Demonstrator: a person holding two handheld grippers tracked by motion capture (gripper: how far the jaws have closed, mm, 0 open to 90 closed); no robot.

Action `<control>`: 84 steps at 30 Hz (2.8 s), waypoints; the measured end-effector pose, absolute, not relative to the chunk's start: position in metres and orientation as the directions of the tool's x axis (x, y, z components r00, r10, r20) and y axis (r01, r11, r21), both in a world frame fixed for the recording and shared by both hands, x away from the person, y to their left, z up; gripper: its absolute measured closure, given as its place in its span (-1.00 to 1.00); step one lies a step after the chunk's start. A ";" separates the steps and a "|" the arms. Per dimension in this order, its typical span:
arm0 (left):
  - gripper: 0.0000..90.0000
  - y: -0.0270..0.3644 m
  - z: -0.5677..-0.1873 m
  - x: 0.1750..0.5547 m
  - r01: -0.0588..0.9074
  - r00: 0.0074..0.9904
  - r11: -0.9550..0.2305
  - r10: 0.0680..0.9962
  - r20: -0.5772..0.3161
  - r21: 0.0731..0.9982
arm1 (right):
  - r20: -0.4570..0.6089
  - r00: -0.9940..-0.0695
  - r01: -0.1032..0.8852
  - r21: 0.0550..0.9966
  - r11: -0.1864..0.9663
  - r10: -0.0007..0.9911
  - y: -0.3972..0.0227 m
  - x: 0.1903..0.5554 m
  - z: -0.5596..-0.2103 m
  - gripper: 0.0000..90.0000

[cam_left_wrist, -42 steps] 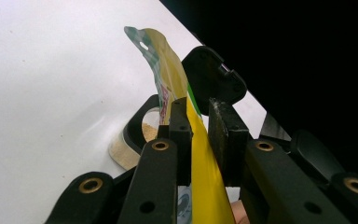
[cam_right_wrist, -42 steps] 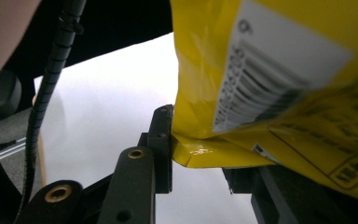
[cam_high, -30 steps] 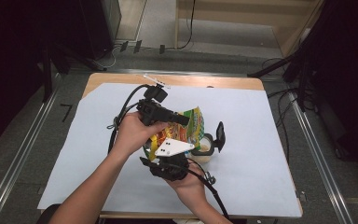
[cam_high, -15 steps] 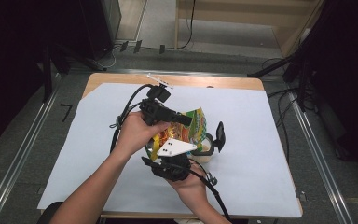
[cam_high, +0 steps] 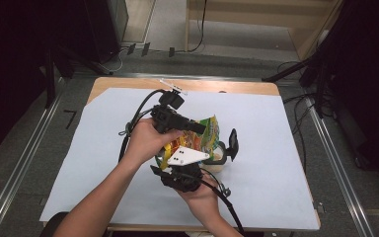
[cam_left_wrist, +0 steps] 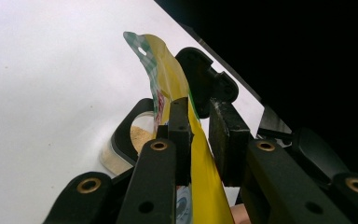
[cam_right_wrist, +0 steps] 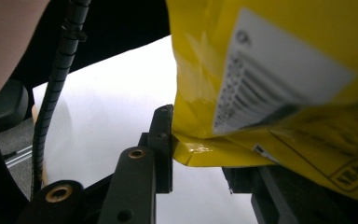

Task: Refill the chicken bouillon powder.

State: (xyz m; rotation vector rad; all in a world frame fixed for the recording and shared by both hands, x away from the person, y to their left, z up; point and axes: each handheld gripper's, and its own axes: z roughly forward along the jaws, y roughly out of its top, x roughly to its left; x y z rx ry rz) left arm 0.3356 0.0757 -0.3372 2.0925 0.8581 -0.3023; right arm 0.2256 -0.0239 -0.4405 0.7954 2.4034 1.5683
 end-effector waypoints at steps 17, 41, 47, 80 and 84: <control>0.75 0.073 -0.337 0.333 0.670 0.739 -0.422 0.452 -0.499 0.611 | 0.131 -0.843 0.331 0.891 0.312 0.522 -0.024 0.226 -0.443 0.57; 0.75 0.073 -0.338 0.334 0.668 0.741 -0.425 0.450 -0.498 0.610 | 0.130 -0.846 0.330 0.890 0.316 0.517 -0.024 0.226 -0.443 0.57; 0.75 0.073 -0.337 0.334 0.669 0.741 -0.423 0.450 -0.499 0.611 | 0.131 -0.845 0.331 0.890 0.315 0.518 -0.024 0.226 -0.443 0.57; 0.75 0.072 -0.335 0.332 0.660 0.748 -0.441 0.460 -0.478 0.608 | 0.140 -0.848 0.332 0.892 0.307 0.511 -0.023 0.225 -0.442 0.57; 0.74 0.071 -0.335 0.330 0.660 0.748 -0.443 0.460 -0.478 0.607 | 0.138 -0.848 0.330 0.894 0.304 0.512 -0.024 0.224 -0.442 0.57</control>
